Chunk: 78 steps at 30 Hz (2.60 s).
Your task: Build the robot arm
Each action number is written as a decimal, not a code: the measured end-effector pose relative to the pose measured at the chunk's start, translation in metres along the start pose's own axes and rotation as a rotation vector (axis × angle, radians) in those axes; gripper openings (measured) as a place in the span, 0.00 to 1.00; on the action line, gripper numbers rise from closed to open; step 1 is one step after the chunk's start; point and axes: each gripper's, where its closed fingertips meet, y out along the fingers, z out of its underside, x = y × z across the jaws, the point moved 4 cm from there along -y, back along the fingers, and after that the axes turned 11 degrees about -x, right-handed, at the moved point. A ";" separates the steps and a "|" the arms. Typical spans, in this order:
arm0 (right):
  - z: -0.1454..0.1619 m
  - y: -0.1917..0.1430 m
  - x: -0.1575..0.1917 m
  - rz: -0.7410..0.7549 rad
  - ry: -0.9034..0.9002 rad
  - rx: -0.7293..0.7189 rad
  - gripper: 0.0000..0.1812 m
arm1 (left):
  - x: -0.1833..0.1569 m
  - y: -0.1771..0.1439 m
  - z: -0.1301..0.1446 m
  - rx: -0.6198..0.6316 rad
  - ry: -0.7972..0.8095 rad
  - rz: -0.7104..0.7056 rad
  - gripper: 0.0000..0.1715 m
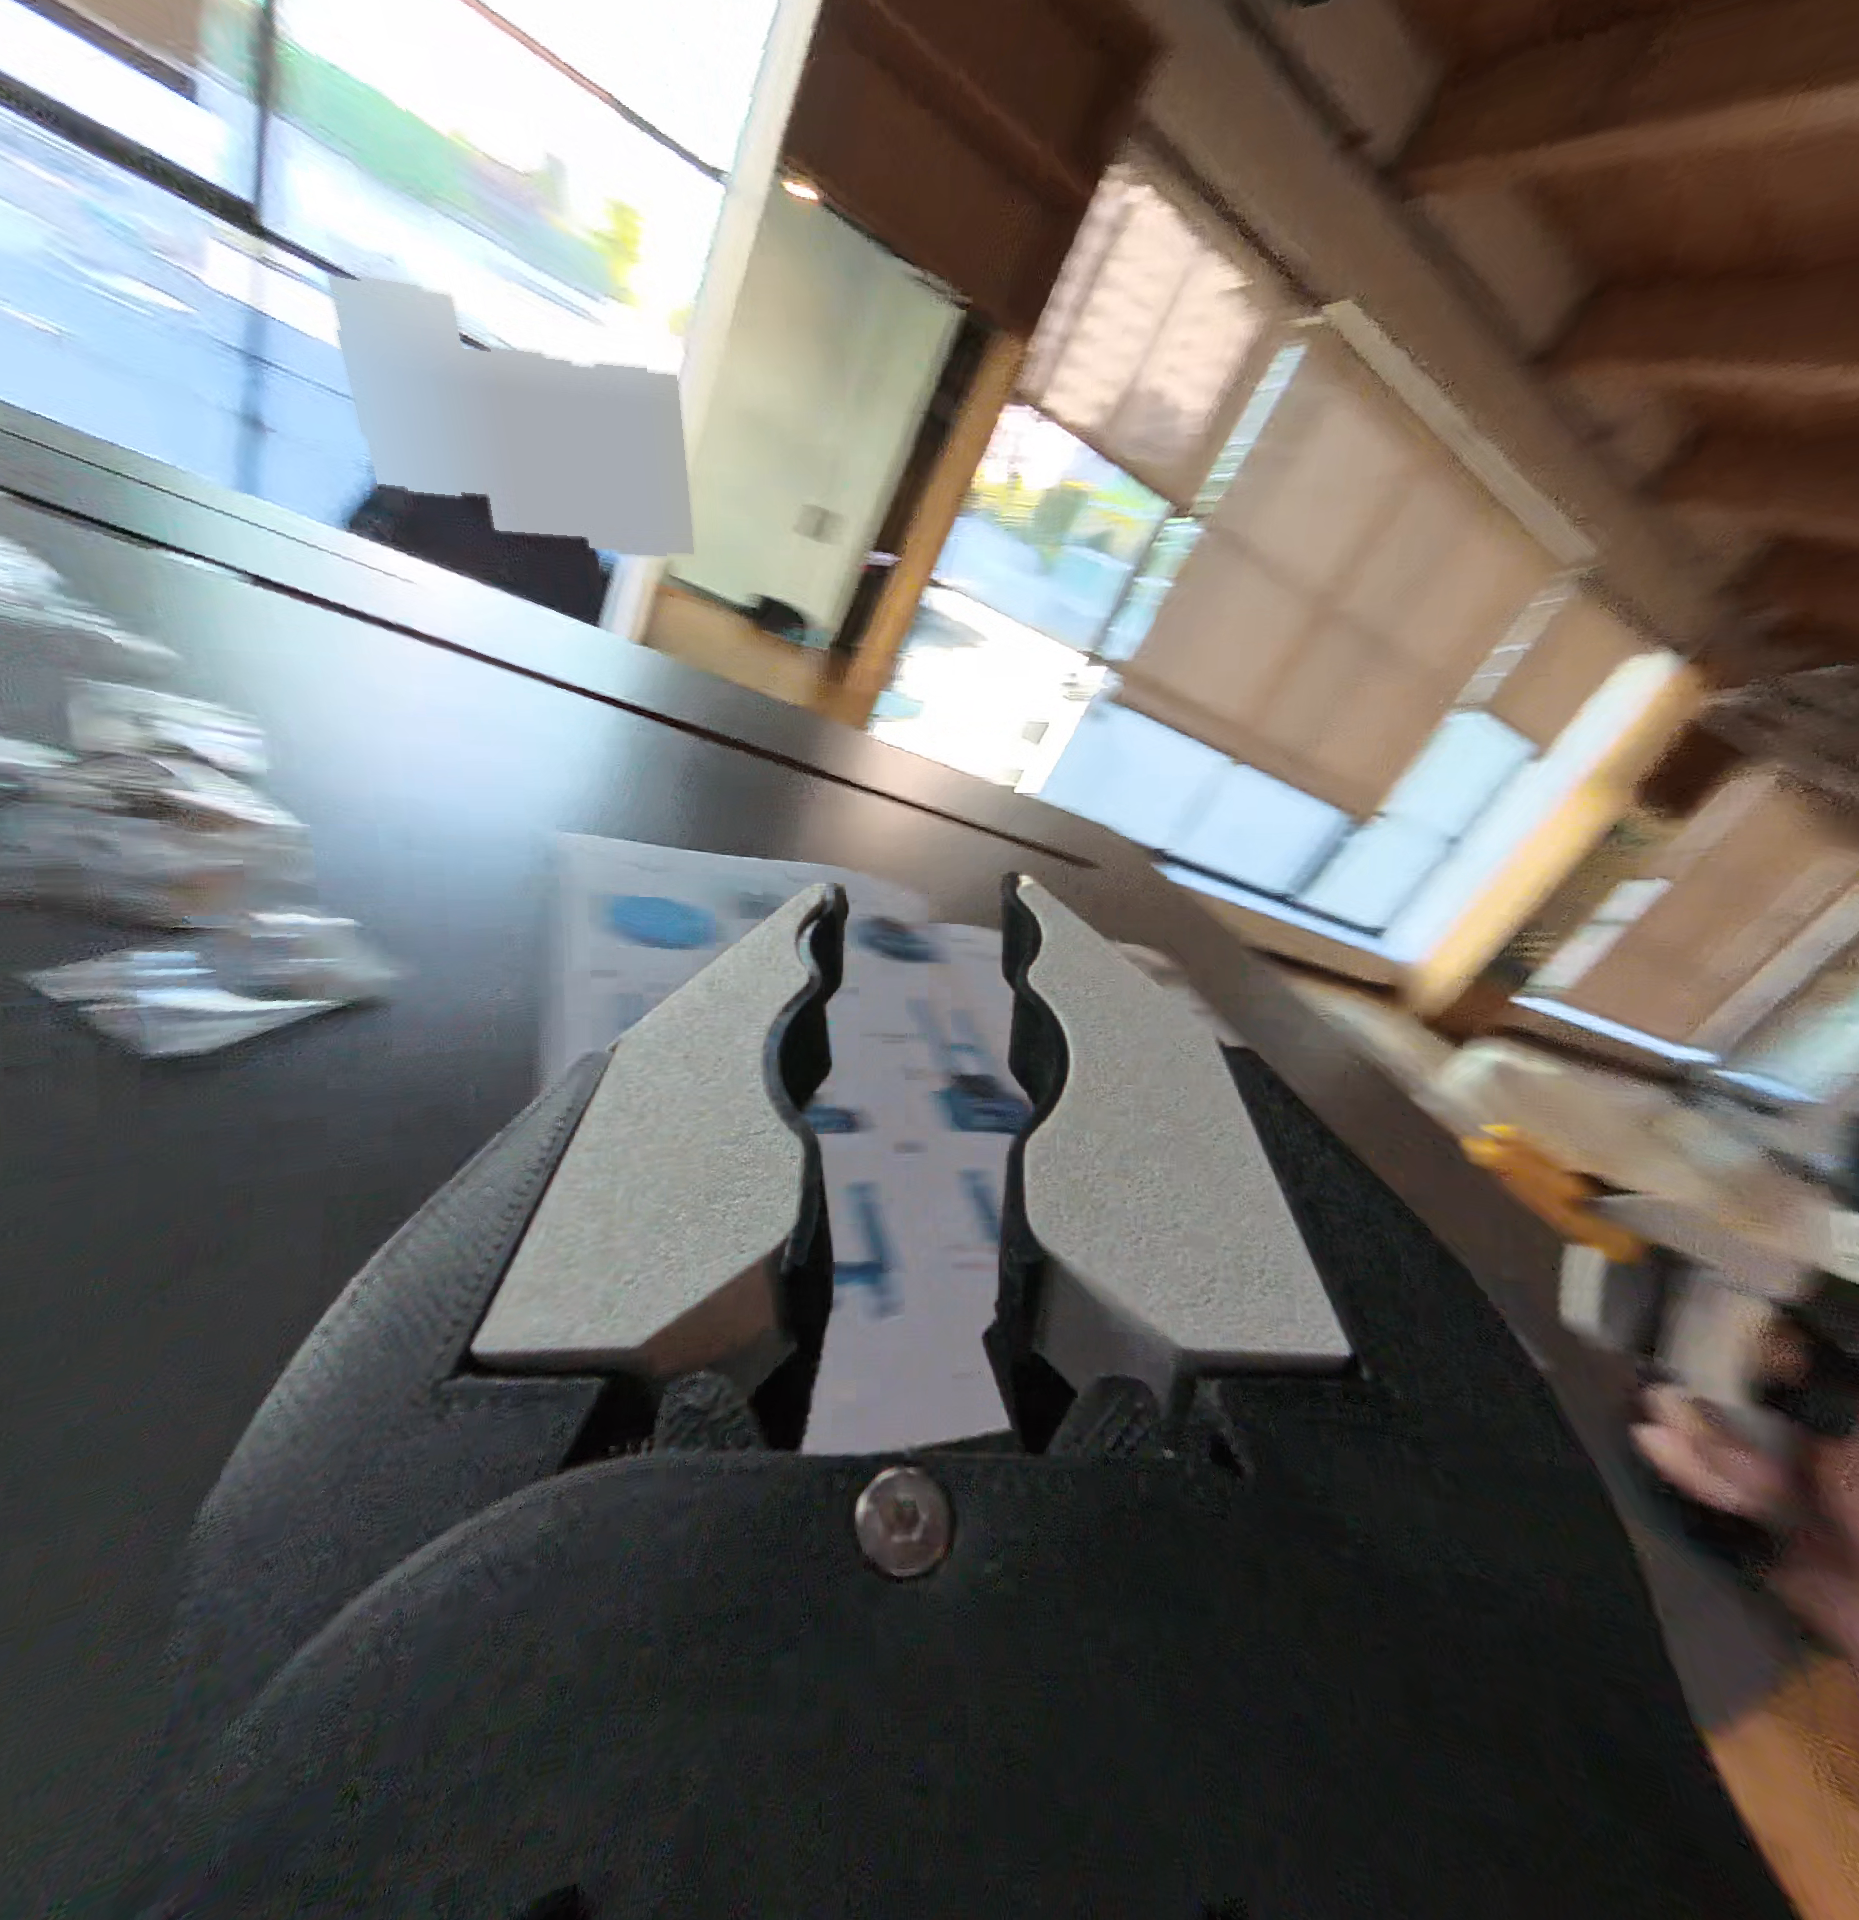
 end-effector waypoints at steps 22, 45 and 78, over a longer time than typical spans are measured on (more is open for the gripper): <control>0.016 0.123 0.046 0.094 -0.101 -0.100 0.08 | 0.379 -0.096 -0.178 0.062 0.288 -0.605 0.60; 0.038 0.180 0.071 0.239 -0.215 -0.149 0.08 | 0.450 0.000 -0.239 1.004 0.283 -0.125 0.46; 0.026 0.188 0.061 0.167 -0.188 -0.164 0.08 | 0.403 0.075 -0.187 1.372 0.575 0.121 0.46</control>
